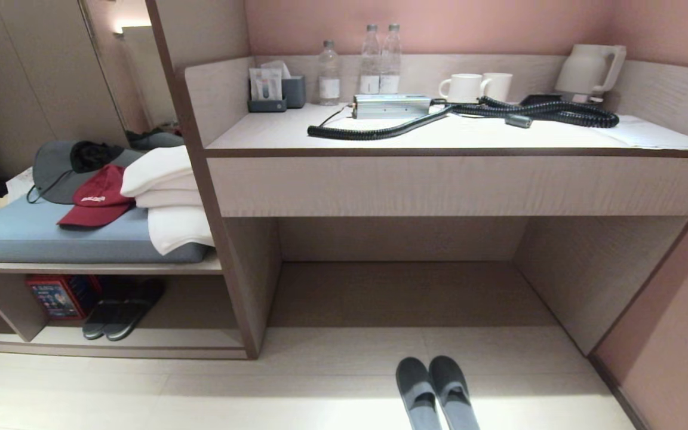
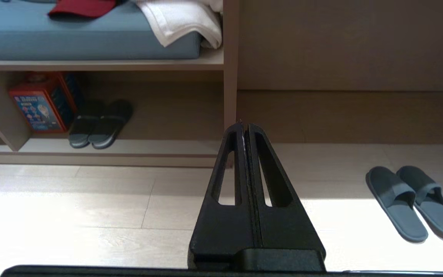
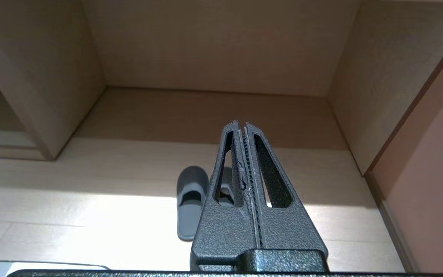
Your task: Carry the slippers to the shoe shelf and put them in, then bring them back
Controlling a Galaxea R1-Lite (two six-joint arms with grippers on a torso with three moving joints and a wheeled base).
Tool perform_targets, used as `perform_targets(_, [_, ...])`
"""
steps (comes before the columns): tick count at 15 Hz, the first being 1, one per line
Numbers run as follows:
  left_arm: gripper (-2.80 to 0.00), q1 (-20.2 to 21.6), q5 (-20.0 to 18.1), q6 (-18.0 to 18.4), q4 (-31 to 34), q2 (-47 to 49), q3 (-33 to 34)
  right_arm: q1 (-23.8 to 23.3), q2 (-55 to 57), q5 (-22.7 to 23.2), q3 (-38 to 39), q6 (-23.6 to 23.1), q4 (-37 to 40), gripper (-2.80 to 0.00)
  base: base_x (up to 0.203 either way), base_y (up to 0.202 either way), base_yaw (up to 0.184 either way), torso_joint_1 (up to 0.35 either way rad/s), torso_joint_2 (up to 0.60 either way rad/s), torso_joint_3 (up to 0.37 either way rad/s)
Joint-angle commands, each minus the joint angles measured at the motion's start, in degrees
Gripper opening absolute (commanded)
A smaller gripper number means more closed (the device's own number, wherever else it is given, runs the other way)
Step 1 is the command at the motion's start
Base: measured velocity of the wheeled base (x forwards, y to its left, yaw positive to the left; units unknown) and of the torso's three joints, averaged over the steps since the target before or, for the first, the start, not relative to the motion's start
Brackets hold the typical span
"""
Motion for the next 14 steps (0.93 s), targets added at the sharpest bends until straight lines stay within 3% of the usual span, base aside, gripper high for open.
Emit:
perform_targets(1, [-2.8,0.0,0.0,0.0,0.0,0.0,0.0,0.0,0.1,0.0,0.1,0.0,0.0,-2.8,0.0,0.0,0.0,0.002,0.0,0.202])
perform_targets(7, [-2.8,0.0,0.0,0.0,0.0,0.0,0.0,0.0,0.1,0.0,0.1,0.0,0.0,-2.8,0.0,0.0,0.0,0.003,0.0,0.198])
perform_targets(14, [-2.8,0.0,0.0,0.0,0.0,0.0,0.0,0.0,0.0,0.0,0.0,0.0,0.0,-2.8,0.0,0.0,0.0,0.003,0.0,0.031])
